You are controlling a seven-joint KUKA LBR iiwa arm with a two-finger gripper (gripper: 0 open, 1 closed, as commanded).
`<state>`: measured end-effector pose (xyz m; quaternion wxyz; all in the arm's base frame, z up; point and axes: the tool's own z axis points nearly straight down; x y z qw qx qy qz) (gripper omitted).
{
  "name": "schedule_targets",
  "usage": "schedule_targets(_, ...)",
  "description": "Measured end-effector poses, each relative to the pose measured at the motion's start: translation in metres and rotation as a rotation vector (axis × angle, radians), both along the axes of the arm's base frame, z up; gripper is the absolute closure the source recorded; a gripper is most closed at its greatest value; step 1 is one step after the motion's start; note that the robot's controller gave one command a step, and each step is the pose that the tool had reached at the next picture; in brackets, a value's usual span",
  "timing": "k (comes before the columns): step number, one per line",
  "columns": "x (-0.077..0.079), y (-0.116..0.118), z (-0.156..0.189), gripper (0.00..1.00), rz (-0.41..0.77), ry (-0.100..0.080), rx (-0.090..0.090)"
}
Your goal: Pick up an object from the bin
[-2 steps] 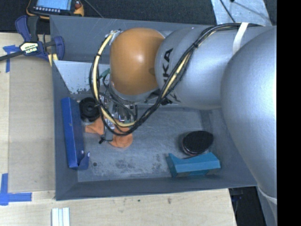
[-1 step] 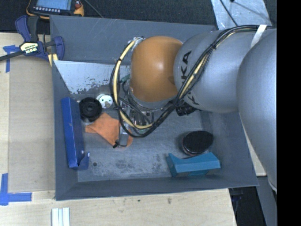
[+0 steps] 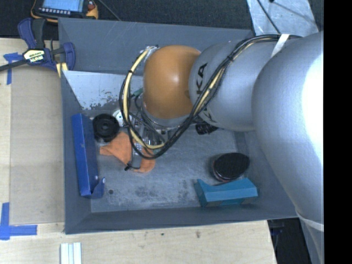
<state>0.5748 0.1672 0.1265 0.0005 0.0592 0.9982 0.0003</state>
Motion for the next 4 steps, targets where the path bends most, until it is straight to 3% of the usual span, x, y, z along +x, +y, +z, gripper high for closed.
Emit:
schedule_targets(1,-0.007,-0.016,-0.045,0.0,-0.178,-0.003,0.001)
schedule_targets(2,-0.001,-0.018,-0.059,1.0,-0.219,-0.008,0.001)
schedule_targets(4,-0.001,-0.017,-0.053,1.0,-0.224,-0.003,0.001)
